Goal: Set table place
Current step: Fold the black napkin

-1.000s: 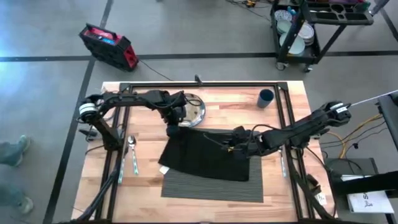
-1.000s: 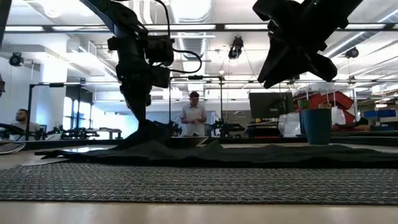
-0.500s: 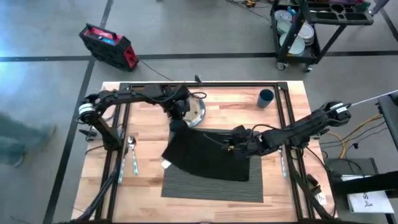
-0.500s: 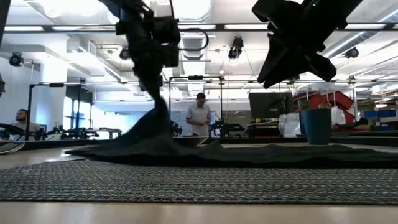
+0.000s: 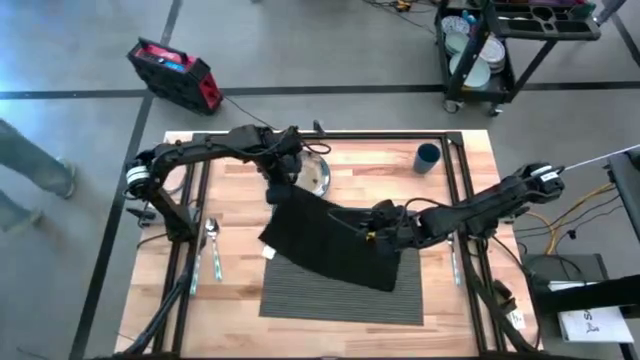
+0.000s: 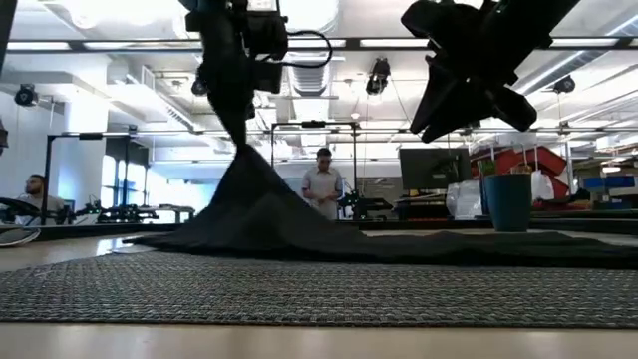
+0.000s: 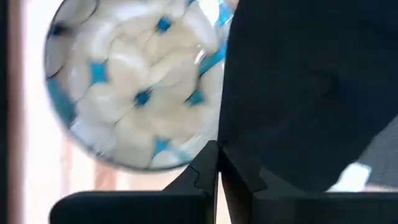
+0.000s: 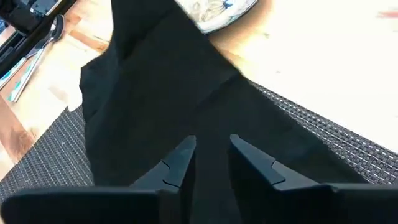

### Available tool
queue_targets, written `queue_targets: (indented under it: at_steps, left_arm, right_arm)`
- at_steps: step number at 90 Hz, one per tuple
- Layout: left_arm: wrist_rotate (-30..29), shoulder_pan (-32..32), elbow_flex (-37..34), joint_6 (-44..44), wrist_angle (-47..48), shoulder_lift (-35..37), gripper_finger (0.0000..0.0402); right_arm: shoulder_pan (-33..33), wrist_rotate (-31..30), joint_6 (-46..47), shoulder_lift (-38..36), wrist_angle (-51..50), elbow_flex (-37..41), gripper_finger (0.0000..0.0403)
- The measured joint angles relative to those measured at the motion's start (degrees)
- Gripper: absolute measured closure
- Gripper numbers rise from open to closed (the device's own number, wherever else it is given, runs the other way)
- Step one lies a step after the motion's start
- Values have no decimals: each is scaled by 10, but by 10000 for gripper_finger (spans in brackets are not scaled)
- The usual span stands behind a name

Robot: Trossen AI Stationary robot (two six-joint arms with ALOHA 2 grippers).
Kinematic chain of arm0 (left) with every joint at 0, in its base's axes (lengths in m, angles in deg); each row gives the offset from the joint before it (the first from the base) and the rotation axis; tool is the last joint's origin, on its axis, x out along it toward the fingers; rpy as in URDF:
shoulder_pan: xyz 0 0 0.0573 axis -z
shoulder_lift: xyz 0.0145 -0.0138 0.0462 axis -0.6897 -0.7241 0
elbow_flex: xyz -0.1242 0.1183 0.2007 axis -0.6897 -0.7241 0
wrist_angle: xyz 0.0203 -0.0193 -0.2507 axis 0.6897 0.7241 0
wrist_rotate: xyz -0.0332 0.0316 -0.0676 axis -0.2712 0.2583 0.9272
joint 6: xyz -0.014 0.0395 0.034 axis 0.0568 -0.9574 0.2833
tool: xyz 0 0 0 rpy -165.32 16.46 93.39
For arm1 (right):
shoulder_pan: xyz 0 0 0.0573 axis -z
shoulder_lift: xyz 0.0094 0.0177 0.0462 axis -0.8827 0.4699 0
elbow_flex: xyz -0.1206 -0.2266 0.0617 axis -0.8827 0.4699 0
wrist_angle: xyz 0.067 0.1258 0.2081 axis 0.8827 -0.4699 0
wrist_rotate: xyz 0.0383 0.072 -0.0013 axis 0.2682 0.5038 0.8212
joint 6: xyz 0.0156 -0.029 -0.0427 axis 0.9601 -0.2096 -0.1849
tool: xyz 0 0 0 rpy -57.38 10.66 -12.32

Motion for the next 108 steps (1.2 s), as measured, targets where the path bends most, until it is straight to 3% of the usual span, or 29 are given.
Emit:
queue_targets:
  at_steps: [54, 108]
  left_arm:
    - [-5, -62, -19, -66, -77, -38, 401]
    - [-35, -93, 14, -85, -115, -87, 401]
  right_arm:
    - [14, -5, -4, 0, 0, 0, 332]
    - [43, -4, -16, -12, 0, 0, 303]
